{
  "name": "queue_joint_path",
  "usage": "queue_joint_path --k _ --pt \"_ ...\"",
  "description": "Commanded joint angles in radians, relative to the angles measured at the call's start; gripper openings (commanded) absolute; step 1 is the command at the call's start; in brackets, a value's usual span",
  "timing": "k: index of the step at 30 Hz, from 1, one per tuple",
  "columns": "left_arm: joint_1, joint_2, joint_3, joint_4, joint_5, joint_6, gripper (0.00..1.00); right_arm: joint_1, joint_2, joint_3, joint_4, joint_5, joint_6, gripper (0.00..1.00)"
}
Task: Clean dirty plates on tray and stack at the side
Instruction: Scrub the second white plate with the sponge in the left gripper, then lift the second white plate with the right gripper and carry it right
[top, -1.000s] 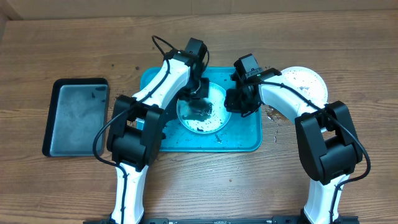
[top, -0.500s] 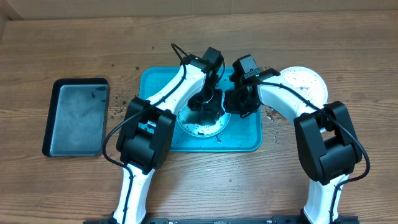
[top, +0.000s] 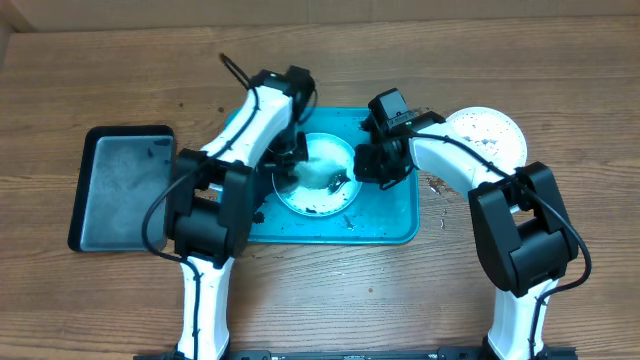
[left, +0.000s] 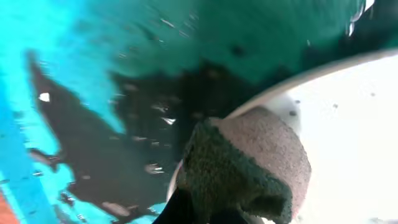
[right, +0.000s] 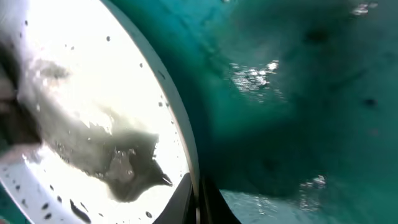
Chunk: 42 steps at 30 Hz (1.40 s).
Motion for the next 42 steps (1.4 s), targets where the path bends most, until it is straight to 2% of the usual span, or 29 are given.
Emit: queue_joint_path --k 1,4,9,12,17,21,28,30,33,34,37,42 --pt "0.135 -0.162 0.045 0.016 -0.103 -0.039 0.04 -0.023 0.011 0.034 -0.03 0.054 -0.009 0.04" --pt "0.204 -0.273 0.045 0.044 -0.024 -0.032 0.04 -0.023 0.01 0.085 -0.05 0.029 -0.042 0.04" --pt "0.359 -0.426 0.045 0.052 0.162 0.058 0.04 -0.022 0.01 0.202 -0.117 0.027 -0.09 0.04" --pt "0.462 -0.475 0.045 0.015 0.167 0.066 0.04 -0.011 0.01 0.29 -0.173 0.04 -0.148 0.04" --pt "0.623 -0.472 0.04 -0.046 0.167 0.066 0.04 0.049 0.01 0.449 -0.266 0.187 -0.199 0.04" --pt "0.695 -0.451 0.032 -0.05 0.169 0.066 0.04 0.138 0.01 0.526 -0.314 0.476 -0.21 0.04" --pt "0.757 -0.443 0.016 -0.027 0.169 0.04 0.04 0.368 0.01 0.537 -0.281 1.073 -0.353 0.04" --pt "0.76 -0.443 0.016 -0.024 0.169 0.04 0.04 0.415 0.01 0.537 -0.248 1.192 -0.409 0.04" --pt "0.761 -0.443 0.016 -0.026 0.167 0.041 0.04 0.483 0.01 0.537 -0.174 1.345 -0.532 0.04" --pt "0.761 -0.443 0.016 -0.026 0.167 0.044 0.04 0.514 0.01 0.537 -0.119 1.421 -0.63 0.04" --pt "0.761 -0.443 0.016 -0.026 0.167 0.044 0.04 0.549 0.01 0.537 -0.026 1.524 -0.798 0.04" --pt "0.761 -0.443 0.016 -0.026 0.167 0.044 0.04 0.577 0.01 0.537 0.095 1.63 -0.984 0.04"
